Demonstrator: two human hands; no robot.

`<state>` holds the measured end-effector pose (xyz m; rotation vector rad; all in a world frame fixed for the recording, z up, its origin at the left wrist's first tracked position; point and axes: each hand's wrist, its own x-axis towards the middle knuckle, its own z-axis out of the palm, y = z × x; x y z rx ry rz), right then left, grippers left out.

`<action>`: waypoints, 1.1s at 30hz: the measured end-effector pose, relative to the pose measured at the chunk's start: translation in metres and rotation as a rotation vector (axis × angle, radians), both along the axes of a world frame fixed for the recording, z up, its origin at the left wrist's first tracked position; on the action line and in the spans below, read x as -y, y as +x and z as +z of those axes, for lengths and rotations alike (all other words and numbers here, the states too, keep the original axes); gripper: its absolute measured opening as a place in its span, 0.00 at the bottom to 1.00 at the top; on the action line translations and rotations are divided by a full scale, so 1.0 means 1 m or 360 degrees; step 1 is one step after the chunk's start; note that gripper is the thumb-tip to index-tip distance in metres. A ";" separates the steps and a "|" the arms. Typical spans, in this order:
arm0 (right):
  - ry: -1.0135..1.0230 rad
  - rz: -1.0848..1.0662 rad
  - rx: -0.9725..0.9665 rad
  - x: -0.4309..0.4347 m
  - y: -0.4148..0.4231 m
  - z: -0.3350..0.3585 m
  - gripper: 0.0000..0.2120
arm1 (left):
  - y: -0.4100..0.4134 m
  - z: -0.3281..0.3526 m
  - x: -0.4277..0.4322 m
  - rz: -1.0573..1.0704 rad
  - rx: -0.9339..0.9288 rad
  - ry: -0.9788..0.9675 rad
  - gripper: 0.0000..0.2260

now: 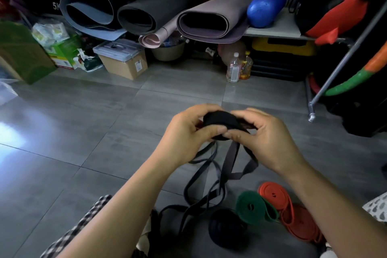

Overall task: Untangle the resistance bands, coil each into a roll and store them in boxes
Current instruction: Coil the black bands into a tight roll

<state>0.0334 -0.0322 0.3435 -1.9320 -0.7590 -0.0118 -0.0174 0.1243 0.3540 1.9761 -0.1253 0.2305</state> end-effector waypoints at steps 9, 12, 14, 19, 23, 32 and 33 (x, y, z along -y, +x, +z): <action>0.0347 0.0241 -0.0244 0.008 0.005 0.010 0.12 | 0.000 0.009 0.006 -0.0083 -0.0127 -0.1151 0.10; 0.0107 0.0298 -0.0287 0.018 0.010 0.009 0.17 | 0.002 0.005 0.005 -0.0057 -0.0191 -0.1025 0.10; -0.0150 0.0304 -0.0264 0.028 0.013 0.011 0.20 | 0.001 0.003 0.003 -0.0037 -0.0218 -0.0897 0.07; -0.0378 0.0022 0.0270 0.038 0.015 0.009 0.19 | 0.000 0.002 0.005 -0.0064 -0.0232 -0.0765 0.07; -0.0448 0.0050 0.0049 0.029 0.013 -0.001 0.21 | 0.000 0.006 -0.001 -0.0063 -0.0189 -0.0707 0.07; 0.0136 0.0419 -0.0513 0.023 0.009 -0.003 0.20 | -0.002 0.010 -0.003 -0.0073 -0.0142 -0.0842 0.10; 0.0224 0.0404 -0.0528 0.021 0.008 -0.003 0.21 | -0.002 0.010 -0.003 -0.0067 -0.0137 -0.0872 0.10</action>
